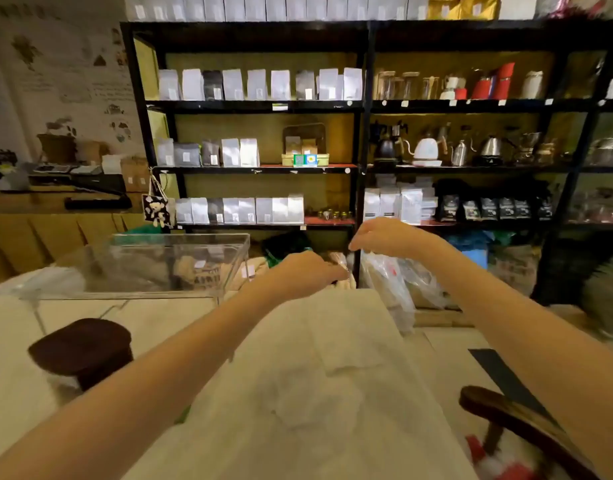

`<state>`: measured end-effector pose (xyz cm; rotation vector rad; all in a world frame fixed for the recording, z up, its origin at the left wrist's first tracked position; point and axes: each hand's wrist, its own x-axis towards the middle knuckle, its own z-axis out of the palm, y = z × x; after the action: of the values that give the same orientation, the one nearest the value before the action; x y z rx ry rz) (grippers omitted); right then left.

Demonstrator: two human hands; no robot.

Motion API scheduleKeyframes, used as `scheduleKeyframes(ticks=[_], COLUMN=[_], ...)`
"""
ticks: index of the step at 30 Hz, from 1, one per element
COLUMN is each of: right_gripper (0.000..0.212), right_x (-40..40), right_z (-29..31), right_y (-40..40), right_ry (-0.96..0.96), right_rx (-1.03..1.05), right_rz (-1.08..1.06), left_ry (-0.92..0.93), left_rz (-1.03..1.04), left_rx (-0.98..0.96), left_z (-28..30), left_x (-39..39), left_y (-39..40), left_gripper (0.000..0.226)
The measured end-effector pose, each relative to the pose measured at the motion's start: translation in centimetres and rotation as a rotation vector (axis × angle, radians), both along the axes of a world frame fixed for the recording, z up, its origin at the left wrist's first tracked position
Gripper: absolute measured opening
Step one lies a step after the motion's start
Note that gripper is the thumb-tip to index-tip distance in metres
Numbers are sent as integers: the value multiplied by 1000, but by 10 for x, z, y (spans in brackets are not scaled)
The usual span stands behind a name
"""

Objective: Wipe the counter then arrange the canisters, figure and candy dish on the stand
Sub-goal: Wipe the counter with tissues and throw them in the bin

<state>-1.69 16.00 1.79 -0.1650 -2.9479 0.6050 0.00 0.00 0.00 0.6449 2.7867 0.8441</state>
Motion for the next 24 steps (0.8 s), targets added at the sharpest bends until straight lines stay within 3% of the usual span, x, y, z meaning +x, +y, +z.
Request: scheduleKeyframes(ticks=[4, 6, 18, 24], right_gripper=[30, 32, 66, 40], right_x=[-9, -12, -19, -13], right_z=[-46, -69, -133, -144], right_y=[4, 7, -9, -11], right_ry=[-295, -354, -332, -256], right_rx=[40, 33, 35, 156], right_rz=[5, 32, 221, 238], left_ry=[-55, -97, -23, 67], left_rz=[-22, -39, -51, -81], left_rx=[-276, -378, -596, -487], left_z=[-41, -61, -106, -114], left_x=[0, 0, 31, 32], left_y=[9, 9, -18, -22], left_gripper=[53, 55, 56, 48])
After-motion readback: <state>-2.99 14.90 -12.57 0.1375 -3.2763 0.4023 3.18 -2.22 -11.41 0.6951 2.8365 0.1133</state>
